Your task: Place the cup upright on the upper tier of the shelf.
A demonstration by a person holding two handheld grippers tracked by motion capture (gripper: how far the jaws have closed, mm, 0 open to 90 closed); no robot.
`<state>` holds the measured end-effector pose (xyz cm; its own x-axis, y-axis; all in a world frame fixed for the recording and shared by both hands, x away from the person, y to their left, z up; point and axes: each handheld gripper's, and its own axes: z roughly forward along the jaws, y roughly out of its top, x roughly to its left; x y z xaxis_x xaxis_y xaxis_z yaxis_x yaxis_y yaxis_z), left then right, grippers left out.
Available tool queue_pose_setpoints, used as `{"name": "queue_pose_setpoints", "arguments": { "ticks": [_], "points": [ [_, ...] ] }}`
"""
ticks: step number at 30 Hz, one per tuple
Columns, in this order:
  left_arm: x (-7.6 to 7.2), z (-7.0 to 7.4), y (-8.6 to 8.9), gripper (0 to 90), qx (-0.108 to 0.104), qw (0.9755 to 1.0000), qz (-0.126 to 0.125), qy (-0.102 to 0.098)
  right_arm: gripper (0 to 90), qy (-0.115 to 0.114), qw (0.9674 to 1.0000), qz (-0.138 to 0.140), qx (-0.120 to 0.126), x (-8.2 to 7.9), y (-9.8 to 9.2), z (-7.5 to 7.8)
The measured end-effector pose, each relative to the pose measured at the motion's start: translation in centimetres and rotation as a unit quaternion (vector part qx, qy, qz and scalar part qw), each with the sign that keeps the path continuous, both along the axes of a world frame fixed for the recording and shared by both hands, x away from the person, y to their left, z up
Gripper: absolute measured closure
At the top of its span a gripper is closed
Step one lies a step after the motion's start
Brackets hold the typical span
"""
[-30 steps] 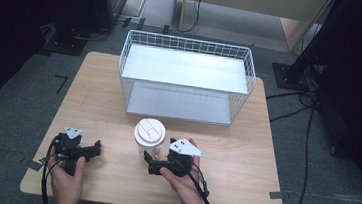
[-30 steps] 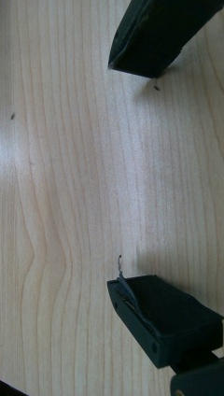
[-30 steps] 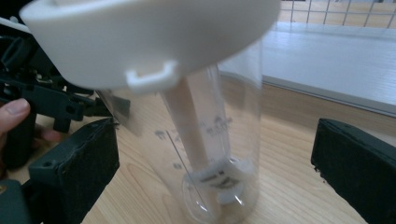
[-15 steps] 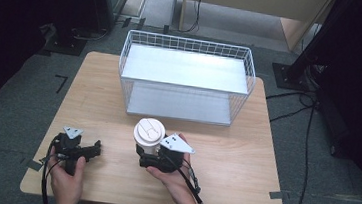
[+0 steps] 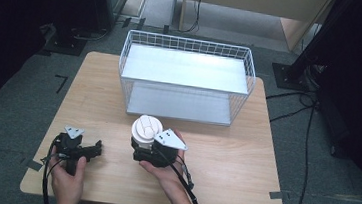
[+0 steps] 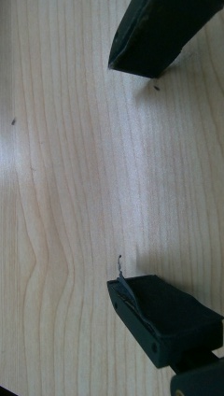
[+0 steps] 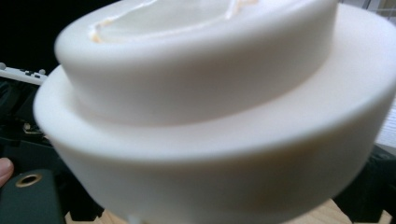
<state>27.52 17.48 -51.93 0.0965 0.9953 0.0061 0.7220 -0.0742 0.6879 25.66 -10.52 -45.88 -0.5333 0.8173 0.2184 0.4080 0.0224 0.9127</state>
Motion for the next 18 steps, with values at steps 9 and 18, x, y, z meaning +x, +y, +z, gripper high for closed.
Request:
{"name": "queue_pose_setpoints", "arguments": {
  "ticks": [9,18],
  "points": [
    [0.0,0.0,0.0,0.0,0.0,1.0,0.001,-0.001,15.7,-0.025,0.9994,-0.021,-0.009,-0.2,-0.3,0.5],
    [0.0,0.0,0.0,0.0,0.0,1.0,0.0,-0.001,16.0,-0.05,0.9981,-0.036,0.002,-0.4,-1.4,1.8]
  ]
}}
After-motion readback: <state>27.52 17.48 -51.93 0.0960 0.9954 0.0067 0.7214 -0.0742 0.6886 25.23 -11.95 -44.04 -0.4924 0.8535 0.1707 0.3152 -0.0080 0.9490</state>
